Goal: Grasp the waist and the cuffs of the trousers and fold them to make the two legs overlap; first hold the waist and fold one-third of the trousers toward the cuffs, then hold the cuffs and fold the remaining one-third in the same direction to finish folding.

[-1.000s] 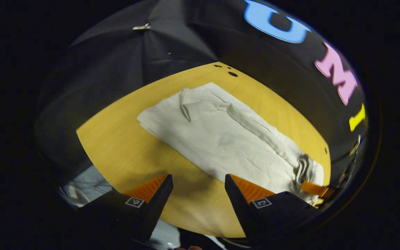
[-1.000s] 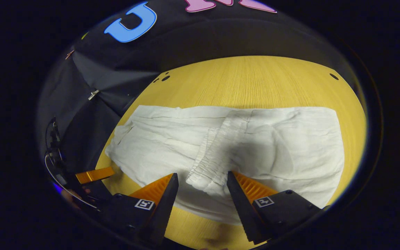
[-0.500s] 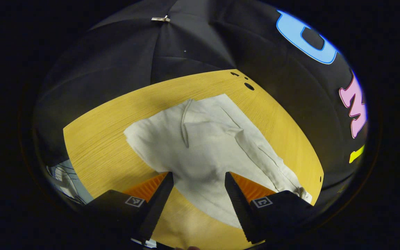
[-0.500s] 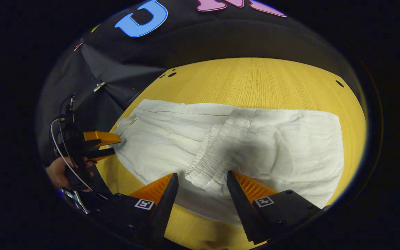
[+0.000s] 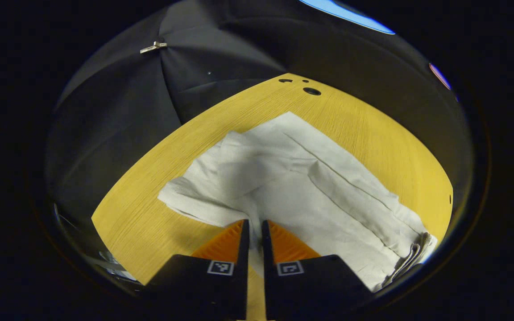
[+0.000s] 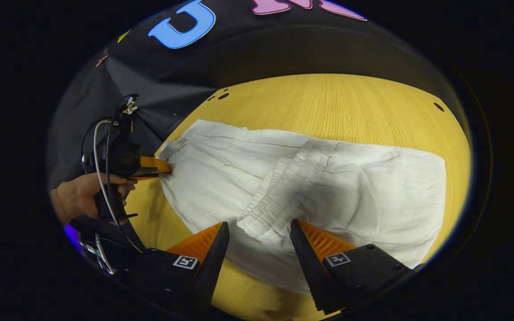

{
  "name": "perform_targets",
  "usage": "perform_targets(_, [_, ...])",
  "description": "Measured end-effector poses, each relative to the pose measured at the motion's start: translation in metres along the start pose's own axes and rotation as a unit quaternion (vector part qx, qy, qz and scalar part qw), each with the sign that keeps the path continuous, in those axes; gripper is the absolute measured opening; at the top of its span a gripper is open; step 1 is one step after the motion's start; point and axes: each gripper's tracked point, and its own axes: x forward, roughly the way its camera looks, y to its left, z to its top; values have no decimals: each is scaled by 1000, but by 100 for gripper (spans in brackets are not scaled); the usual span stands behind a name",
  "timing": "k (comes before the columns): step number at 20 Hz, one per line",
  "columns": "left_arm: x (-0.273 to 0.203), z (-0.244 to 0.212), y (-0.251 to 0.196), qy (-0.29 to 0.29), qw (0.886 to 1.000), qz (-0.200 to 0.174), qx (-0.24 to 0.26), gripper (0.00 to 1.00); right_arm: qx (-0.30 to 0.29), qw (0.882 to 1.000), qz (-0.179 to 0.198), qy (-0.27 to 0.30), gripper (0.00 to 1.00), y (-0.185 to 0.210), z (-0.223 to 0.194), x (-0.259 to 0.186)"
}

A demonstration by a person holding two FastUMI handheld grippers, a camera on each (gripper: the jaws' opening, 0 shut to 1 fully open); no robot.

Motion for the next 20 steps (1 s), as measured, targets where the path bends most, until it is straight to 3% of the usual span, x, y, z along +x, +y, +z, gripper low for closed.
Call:
perform_targets(1, [0, -2, 0, -3, 1000, -4, -8, 18, 4, 1000, 1, -1, 84, -1, 1, -1])
perform_targets(5, [-9, -7, 1, -6, 996, -55, -75, 10, 22, 1000, 1, -3, 85, -3, 5, -2])
perform_targets(9, [-17, -14, 8, -15, 986, -102, -131, 8, 58, 998, 11, -21, 85, -3, 20, -18])
perform_targets(11, [-19, -16, 12, -18, 982, -116, -148, 8, 88, 995, 15, -46, 93, -14, 32, -38])
perform_targets(14, [-24, -10, 13, -32, 980, -127, -149, 8, 114, 990, -11, -78, 93, -43, 47, -71])
perform_targets(17, [-33, -5, 8, -41, 984, -131, -111, 8, 126, 986, -49, -98, 93, -82, 38, -105])
perform_targets(20, [-52, 19, -10, -89, 978, -169, -80, 8, 155, 979, -78, -112, 93, -105, 26, -137])
